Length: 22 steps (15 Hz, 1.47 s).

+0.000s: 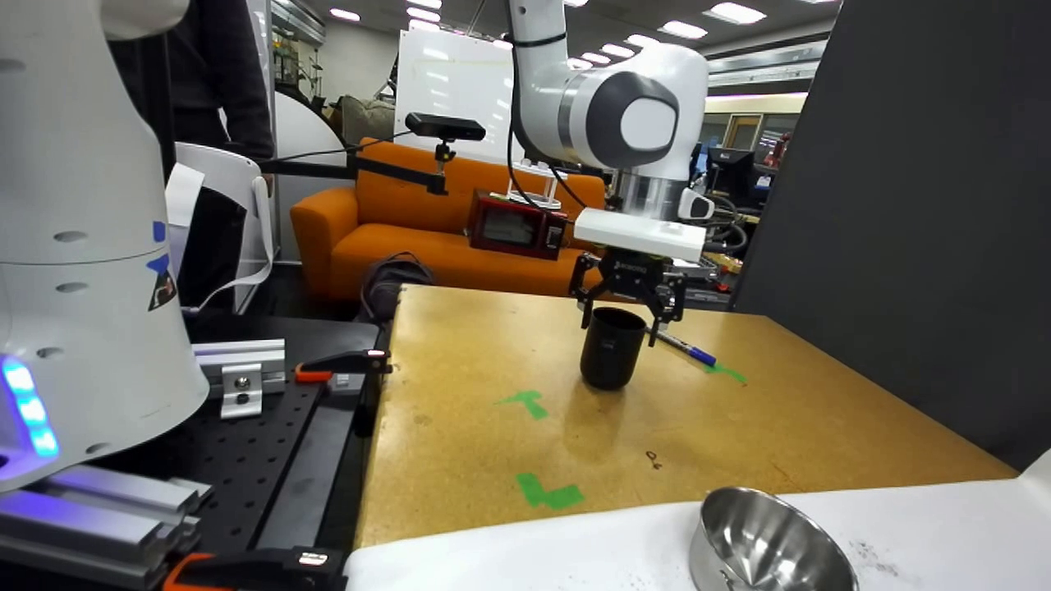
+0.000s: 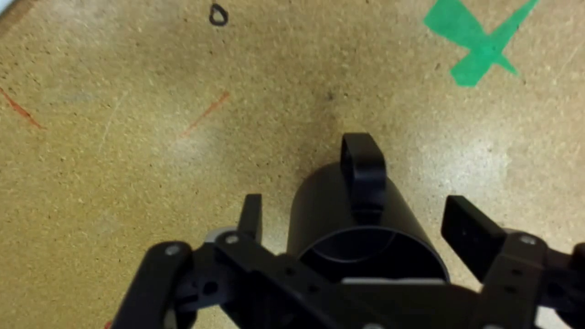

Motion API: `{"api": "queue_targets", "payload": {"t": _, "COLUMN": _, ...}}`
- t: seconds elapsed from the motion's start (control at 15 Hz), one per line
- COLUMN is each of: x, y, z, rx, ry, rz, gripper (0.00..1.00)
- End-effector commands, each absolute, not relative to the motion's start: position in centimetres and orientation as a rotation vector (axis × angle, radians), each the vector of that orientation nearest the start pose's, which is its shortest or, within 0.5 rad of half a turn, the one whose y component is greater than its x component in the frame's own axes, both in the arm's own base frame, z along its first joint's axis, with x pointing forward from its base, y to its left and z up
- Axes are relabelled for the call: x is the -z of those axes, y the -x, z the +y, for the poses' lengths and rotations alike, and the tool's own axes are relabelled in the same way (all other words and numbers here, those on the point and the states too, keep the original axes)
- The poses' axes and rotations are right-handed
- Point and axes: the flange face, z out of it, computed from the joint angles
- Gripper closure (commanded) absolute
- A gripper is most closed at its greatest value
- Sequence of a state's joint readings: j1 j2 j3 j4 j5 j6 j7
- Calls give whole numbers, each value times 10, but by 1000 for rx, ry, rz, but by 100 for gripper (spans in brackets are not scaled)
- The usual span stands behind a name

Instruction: Place the cup close to the sheet

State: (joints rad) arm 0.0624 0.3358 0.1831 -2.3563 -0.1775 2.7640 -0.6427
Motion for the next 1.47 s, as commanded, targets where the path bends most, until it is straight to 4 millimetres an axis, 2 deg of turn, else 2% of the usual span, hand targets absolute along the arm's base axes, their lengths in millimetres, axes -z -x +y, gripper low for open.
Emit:
{"api": "queue_targets", "payload": {"t": 0.0, "x": -182, "y": -499, "z": 143, "rx": 199, "ry": 2706, "rz": -1487, "gripper": 0}}
{"api": "queue_targets", "payload": {"t": 0.2, "x": -173, "y": -495, "z": 142, "rx": 154, "ry": 2678, "rz": -1478, "gripper": 0}}
{"api": "queue_targets", "payload": {"t": 0.53, "x": -177, "y": -495, "z": 124, "rx": 86, "ry": 2684, "rz": -1526, "gripper": 0}}
{"api": "queue_targets", "payload": {"t": 0.93, "x": -178, "y": -496, "z": 117, "rx": 6, "ry": 2681, "rz": -1597, "gripper": 0}}
{"api": "queue_targets", "payload": {"t": 1.0, "x": -178, "y": -495, "z": 116, "rx": -8, "ry": 2686, "rz": -1604, "gripper": 4}}
{"api": "queue_targets", "payload": {"t": 1.07, "x": -178, "y": -495, "z": 115, "rx": -15, "ry": 2690, "rz": -1608, "gripper": 26}}
{"api": "queue_targets", "payload": {"t": 1.2, "x": -178, "y": -495, "z": 113, "rx": -17, "ry": 2692, "rz": -1616, "gripper": 31}}
{"api": "queue_targets", "payload": {"t": 1.4, "x": -179, "y": -496, "z": 112, "rx": -9, "ry": 2695, "rz": -1621, "gripper": 52}}
